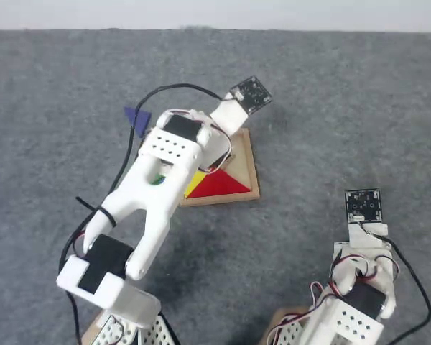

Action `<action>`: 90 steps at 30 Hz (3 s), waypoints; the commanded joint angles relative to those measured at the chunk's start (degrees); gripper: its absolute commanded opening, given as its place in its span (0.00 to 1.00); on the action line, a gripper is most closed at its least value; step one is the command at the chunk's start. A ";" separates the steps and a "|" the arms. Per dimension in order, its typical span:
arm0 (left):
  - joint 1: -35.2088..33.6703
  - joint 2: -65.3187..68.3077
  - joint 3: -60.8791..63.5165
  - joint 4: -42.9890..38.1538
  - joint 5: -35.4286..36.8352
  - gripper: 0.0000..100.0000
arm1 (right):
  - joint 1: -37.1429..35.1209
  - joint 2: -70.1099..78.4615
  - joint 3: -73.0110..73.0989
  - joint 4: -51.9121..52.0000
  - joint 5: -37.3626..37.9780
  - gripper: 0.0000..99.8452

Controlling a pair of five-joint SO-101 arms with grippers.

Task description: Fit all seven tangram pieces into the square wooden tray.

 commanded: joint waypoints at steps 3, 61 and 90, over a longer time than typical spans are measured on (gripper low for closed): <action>0.62 -3.52 4.35 -9.58 0.44 0.07 | -0.66 -0.75 0.97 0.40 0.70 0.01; -53.45 -62.15 76.00 -34.90 3.87 0.21 | -49.80 137.71 -112.79 -9.36 -9.05 0.19; -53.45 -62.15 76.62 -35.25 3.87 0.21 | -39.34 141.05 -109.45 9.89 -18.73 0.01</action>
